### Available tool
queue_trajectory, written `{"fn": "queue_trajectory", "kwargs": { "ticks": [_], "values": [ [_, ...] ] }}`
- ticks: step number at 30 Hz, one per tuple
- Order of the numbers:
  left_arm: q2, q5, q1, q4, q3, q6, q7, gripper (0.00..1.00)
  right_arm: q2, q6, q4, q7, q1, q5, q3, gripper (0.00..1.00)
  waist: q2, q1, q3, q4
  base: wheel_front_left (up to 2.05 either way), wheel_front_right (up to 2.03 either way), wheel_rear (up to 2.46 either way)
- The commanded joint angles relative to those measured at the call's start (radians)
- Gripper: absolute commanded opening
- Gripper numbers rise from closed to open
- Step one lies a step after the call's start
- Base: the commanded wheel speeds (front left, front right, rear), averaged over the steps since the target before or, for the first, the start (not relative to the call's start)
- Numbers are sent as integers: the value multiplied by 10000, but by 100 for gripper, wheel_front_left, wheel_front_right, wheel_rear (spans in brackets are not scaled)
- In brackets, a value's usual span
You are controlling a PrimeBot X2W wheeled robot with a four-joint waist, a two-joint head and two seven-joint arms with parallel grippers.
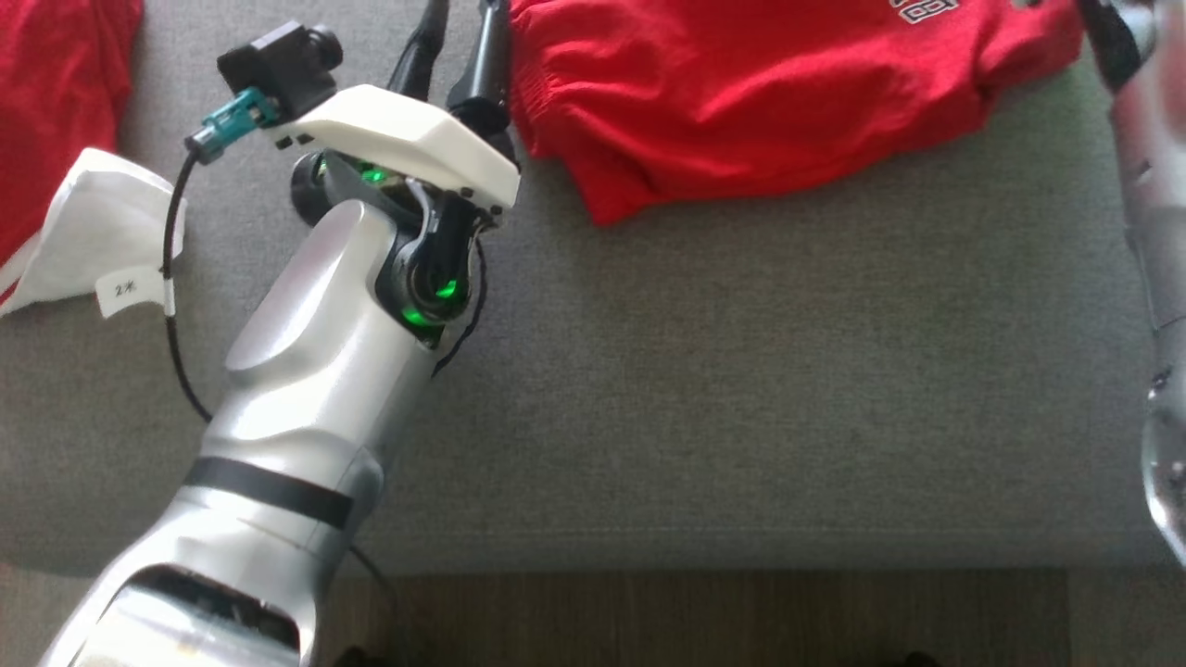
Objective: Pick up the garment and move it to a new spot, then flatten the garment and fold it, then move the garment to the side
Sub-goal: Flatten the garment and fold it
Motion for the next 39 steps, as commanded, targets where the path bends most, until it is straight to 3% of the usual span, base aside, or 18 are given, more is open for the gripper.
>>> {"fn": "queue_trajectory", "kwargs": {
  "ticks": [1,10,16,23,30,39],
  "values": [
    [233,515,143,-194,448,160,-48,100,290,-6,-704,-89,388,588,471,100,0,-1,-179,-125,0,0,0],
    [357,4292,2090,-2346,1427,985,-49,100,-314,-6,-534,81,1525,3504,2769,100,0,-1,-1050,-367,0,0,0],
    [322,5791,3748,-4264,1489,1289,-49,100,-893,-6,34,744,1851,4929,3365,100,0,-1,-1445,-30,0,0,0],
    [258,6630,5463,-5960,1163,1665,-49,100,-1513,-6,999,1330,2096,5890,3472,100,0,-1,-1694,658,0,0,0],
    [240,6840,6298,-6707,748,1843,-49,100,-2040,-6,1919,1562,1812,5826,3612,100,0,-1,-1516,1226,0,0,0],
    [235,6943,6383,-7116,97,1993,-49,100,-2016,-6,2694,1961,1571,5724,3368,100,0,-1,-1377,1570,0,0,0]
  ]
}}
